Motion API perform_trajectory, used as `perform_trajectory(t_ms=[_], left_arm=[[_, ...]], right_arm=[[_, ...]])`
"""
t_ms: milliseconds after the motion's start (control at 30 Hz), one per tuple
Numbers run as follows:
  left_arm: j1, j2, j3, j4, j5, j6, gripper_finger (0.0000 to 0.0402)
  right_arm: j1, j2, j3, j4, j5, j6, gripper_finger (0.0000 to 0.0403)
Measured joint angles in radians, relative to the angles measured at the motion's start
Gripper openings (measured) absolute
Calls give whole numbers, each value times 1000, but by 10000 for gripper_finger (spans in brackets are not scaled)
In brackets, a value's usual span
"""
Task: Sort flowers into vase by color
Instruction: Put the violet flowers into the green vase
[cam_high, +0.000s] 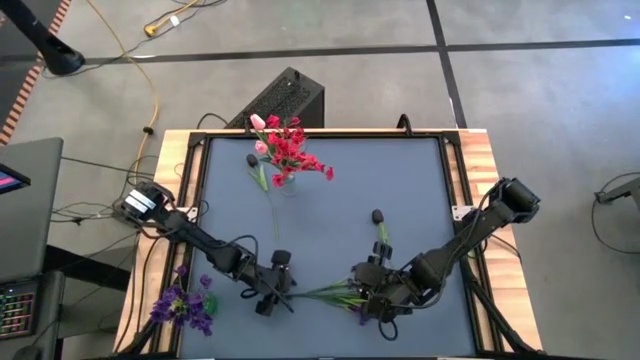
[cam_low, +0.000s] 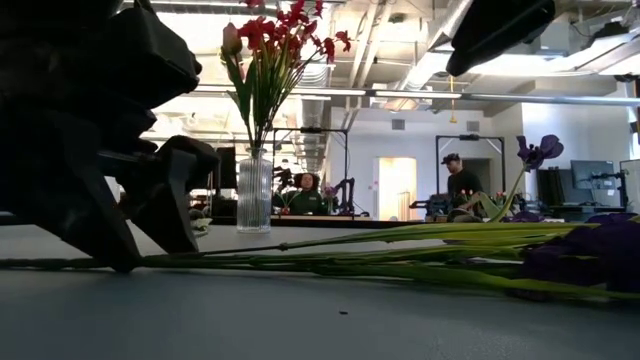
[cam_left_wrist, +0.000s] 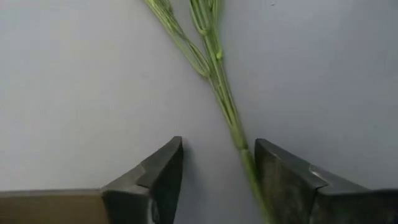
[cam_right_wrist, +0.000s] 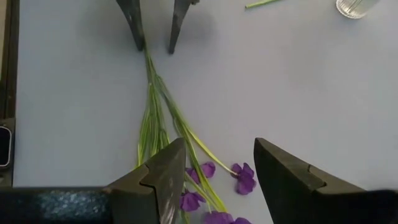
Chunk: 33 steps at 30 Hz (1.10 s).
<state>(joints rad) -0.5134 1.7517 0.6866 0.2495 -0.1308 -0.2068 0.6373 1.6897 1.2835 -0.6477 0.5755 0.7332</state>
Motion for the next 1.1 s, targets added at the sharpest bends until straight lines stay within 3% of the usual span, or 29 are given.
perform_trajectory(t_ms=[367, 600, 767, 967, 1100], left_arm=[[-16, -2, -2, 16, -50, 35, 11], [11, -6, -3, 62, -167, 131, 3], [40, -75, -4, 68, -243, 211, 1], [52, -215, -5, 63, -453, 373, 0], [96, -298, -9, 68, -483, 452, 0]], right_arm=[[4, 0, 0, -3, 2, -14, 214], [-12, 0, 0, -3, 10, -34, 214], [20, -9, 0, -34, 42, -33, 214], [138, -79, 0, -136, 305, 23, 208], [222, -121, 0, -119, 465, 49, 196]])
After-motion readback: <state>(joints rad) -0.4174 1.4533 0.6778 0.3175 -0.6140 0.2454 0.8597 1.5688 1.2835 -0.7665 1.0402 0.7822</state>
